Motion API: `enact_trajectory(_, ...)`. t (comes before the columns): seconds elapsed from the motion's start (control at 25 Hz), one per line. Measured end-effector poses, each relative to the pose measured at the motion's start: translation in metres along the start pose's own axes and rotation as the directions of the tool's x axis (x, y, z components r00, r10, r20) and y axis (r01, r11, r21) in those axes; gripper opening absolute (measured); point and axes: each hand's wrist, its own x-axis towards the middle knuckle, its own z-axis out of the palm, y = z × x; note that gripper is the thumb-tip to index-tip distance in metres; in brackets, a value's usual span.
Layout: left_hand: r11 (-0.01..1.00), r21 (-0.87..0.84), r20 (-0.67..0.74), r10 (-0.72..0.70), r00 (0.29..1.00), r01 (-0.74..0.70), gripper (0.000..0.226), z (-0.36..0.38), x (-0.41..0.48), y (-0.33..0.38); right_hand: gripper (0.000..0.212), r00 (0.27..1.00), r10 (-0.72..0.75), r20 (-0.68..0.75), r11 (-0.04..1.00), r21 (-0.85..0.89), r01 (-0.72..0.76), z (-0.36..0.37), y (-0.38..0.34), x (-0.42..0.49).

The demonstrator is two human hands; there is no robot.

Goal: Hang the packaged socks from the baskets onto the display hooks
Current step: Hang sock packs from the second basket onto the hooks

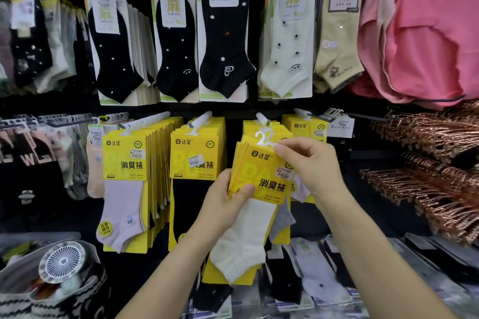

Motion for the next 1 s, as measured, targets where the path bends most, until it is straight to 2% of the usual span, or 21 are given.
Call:
enact_trajectory(0.24,0.982,-0.134,-0.037,-0.136,0.990,0.130,0.018,0.003,0.001,-0.007,0.019,0.989,0.074,-0.126,0.997,0.007,-0.074,0.007,0.013,0.000)
enact_trajectory(0.44,0.946,-0.272,-0.045,-0.196,0.979,0.177,0.012,0.010,0.004,-0.009,0.020,0.976,0.046,-0.212,0.998,-0.024,-0.052,0.008,0.017,0.003)
enact_trajectory(0.56,0.946,-0.281,-0.064,-0.185,0.981,0.161,0.015,0.011,0.005,-0.010,0.023,0.981,0.033,-0.193,0.996,-0.070,-0.047,0.005,0.018,0.008)
enact_trajectory(0.76,0.941,-0.326,-0.241,-0.175,0.955,0.090,0.018,-0.008,0.014,-0.006,0.010,0.987,0.066,-0.150,0.988,-0.127,-0.085,-0.001,0.009,0.045)
enact_trajectory(1.0,0.958,-0.283,-0.357,-0.147,0.923,0.043,0.016,-0.048,0.022,-0.004,0.017,0.999,0.014,-0.050,0.953,-0.300,-0.029,0.012,0.010,0.072)
